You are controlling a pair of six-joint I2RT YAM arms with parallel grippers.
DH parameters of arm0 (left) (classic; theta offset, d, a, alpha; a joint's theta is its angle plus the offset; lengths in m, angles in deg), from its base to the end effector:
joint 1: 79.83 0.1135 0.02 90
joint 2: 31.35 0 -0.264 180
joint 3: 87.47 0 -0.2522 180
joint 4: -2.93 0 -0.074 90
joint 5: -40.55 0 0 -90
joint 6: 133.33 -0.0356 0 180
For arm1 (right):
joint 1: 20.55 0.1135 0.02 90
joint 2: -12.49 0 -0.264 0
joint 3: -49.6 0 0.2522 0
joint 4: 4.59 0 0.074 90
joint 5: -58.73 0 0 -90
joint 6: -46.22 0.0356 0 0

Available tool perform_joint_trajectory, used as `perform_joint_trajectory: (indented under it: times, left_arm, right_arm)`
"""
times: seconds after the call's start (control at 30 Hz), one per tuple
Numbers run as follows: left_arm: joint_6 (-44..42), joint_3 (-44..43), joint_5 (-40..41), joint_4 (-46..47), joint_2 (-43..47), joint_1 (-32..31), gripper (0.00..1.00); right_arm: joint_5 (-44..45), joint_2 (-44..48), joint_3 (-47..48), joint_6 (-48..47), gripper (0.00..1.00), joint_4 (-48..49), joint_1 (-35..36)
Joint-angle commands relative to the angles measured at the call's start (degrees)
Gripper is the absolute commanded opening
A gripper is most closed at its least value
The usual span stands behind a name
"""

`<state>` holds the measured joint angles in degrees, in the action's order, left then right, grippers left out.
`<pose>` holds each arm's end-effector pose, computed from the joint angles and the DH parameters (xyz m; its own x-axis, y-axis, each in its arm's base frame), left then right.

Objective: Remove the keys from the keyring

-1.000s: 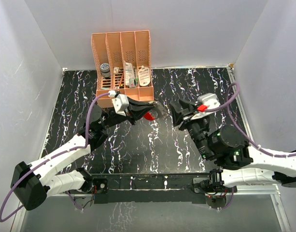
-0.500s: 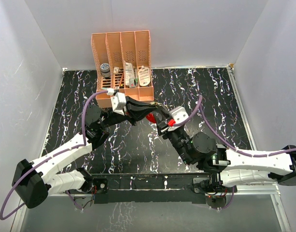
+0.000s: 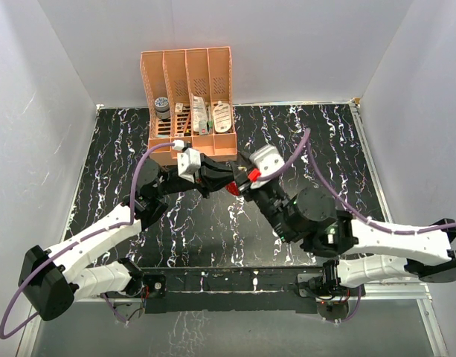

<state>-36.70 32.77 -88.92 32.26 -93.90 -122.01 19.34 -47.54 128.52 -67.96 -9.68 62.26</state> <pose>0.1634 -0.1786 0.3808 0.2204 -0.3200 -0.9214 0.9717 0.1543 0.1788 0.0549 0.2154 0.4469 0.2466 -0.1216 -0.9614 -0.4764 0.8487 -0.2296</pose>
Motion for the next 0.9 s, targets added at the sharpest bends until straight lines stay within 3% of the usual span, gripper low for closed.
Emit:
perform_joint_trajectory:
  times: [0.0,0.2,0.33,0.43,0.87]
  left_arm:
    - [-3.2,-3.0,-9.4,-1.1,2.4,0.0,0.00]
    - [-2.3,-3.7,-10.5,-0.4,2.6,0.0,0.00]
    - [-0.3,-4.0,-11.2,2.2,1.7,0.0,0.00]
    - [1.3,-5.2,-12.6,3.2,0.3,0.0,0.00]
    - [8.4,-7.6,-18.7,7.6,-4.0,-0.3,0.00]
  right_arm:
    - [-3.2,0.2,13.0,3.7,0.31,-12.9,-0.1]
    - [-5.2,2.0,19.1,11.4,0.30,-25.4,-0.1]
    - [-10.9,3.9,20.2,18.2,0.22,-33.8,-0.1]
    - [-19.1,4.4,19.7,21.2,0.27,-39.7,-0.1]
    - [-24.2,1.1,17.6,20.9,0.22,-40.6,-0.1]
